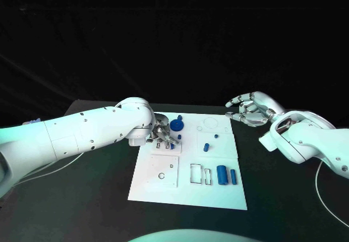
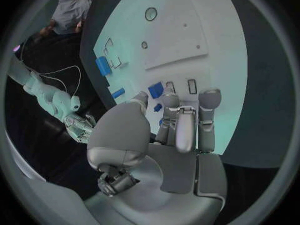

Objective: Assemble the parts on the task board

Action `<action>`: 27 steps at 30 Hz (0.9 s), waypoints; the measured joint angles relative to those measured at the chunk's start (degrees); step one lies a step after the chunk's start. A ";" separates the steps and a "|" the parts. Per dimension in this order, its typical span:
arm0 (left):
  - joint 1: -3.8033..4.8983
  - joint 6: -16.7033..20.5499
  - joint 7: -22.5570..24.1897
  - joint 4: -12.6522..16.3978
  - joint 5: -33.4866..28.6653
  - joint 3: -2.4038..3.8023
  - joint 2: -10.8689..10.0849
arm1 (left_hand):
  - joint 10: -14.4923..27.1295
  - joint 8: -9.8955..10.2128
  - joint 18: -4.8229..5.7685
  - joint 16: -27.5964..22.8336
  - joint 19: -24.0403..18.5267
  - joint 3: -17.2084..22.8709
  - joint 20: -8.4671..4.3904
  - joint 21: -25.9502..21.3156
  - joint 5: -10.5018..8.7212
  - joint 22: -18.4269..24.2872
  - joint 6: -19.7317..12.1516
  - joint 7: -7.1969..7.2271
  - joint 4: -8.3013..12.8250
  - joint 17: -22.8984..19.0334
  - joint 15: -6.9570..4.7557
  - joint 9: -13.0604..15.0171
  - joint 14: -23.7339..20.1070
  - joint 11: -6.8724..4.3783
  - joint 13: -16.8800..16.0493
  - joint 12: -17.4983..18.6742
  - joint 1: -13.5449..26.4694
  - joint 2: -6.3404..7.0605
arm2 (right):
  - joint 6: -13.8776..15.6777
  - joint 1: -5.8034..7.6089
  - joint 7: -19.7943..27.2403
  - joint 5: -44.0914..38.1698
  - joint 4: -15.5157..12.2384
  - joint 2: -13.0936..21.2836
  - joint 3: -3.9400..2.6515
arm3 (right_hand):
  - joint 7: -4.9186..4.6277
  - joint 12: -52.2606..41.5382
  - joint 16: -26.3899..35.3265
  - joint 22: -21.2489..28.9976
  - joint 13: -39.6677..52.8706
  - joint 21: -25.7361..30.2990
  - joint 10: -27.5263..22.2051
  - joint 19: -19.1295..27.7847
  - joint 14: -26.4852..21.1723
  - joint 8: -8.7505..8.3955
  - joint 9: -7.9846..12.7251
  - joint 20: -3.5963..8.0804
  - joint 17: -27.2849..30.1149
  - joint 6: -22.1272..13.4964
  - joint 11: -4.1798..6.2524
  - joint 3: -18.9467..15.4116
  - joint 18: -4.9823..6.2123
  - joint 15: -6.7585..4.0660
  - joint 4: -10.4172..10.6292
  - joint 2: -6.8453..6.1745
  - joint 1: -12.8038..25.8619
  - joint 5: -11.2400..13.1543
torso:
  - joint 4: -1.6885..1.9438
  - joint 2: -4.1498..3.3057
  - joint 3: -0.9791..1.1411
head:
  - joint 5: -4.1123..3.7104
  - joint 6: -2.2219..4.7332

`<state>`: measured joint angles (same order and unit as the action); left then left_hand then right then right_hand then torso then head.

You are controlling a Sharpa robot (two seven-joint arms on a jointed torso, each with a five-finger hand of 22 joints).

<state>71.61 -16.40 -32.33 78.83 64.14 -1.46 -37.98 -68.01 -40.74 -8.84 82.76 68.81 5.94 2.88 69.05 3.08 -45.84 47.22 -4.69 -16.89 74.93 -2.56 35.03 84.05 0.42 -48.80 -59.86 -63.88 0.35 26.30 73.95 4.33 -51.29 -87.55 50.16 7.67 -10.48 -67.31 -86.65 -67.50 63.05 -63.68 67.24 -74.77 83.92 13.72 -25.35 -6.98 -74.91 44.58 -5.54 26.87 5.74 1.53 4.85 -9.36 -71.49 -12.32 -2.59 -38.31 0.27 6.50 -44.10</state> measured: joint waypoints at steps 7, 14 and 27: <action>0.00 0.00 0.02 0.05 -0.04 -0.01 0.06 | 0.00 0.00 0.00 0.00 0.00 0.40 0.00 0.24 0.00 -0.04 0.00 0.00 0.07 0.00 0.00 0.09 0.00 0.00 0.06 0.00 -0.66 -0.22 | -0.02 -0.09 -0.22 -0.22 -0.06 -0.13 0.00 | 0.00 0.00 0.00 0.00 0.00 0.00 0.00 0.00 0.00 0.00 0.00 0.00 0.00 0.00 0.00 -0.07 0.00 0.00 0.07 0.00 0.00 0.00 | -0.05 -0.02 0.03 | 0.00 -0.04; 0.00 0.00 0.04 -0.04 -0.18 -0.04 0.30 | 0.00 0.00 0.00 0.00 -0.21 2.12 0.20 0.52 0.00 -0.29 0.00 0.00 -0.01 -0.01 0.00 0.18 0.00 0.00 0.14 -0.26 -2.36 -0.92 | -0.04 -0.19 -0.39 -0.31 -0.06 -0.18 0.01 | 0.00 0.00 0.00 0.00 0.00 0.00 0.00 0.00 0.00 0.00 0.06 0.00 0.00 0.00 0.00 0.10 0.00 0.00 0.23 0.00 0.00 0.00 | -0.05 -0.08 0.07 | 0.07 -0.18; 0.01 0.29 0.29 -0.34 -2.69 -0.22 0.51 | 1.38 1.26 0.00 -0.27 -1.17 23.63 -0.11 1.38 -0.34 -0.79 -1.03 -0.03 -0.16 -0.01 -0.42 0.48 0.00 -0.10 1.35 -0.01 -11.95 4.23 | -0.18 -0.44 -0.65 -0.38 0.41 -0.43 0.02 | 0.00 0.22 0.22 0.20 -0.22 0.45 0.00 0.20 0.00 0.00 0.05 -0.21 0.01 0.00 0.00 0.10 0.00 0.00 0.22 0.00 0.00 0.00 | -0.07 -0.05 0.12 | 0.14 -0.35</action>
<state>71.62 -16.10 -32.04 78.48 61.45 -1.67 -37.46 -66.64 -39.47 -8.84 82.49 67.64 29.57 2.77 70.43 2.74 -46.62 46.18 -4.72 -17.05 74.92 -2.98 35.51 84.05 0.32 -47.45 -59.87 -75.82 4.58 26.12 73.51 3.68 -51.68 -87.14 49.74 7.69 -10.48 -67.09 -86.42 -67.31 62.82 -63.22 67.24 -74.57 83.92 13.72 -25.29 -7.19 -74.91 44.58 -5.54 26.98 5.74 1.53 5.08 -9.36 -71.49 -12.32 -2.65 -38.36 0.40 6.64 -44.45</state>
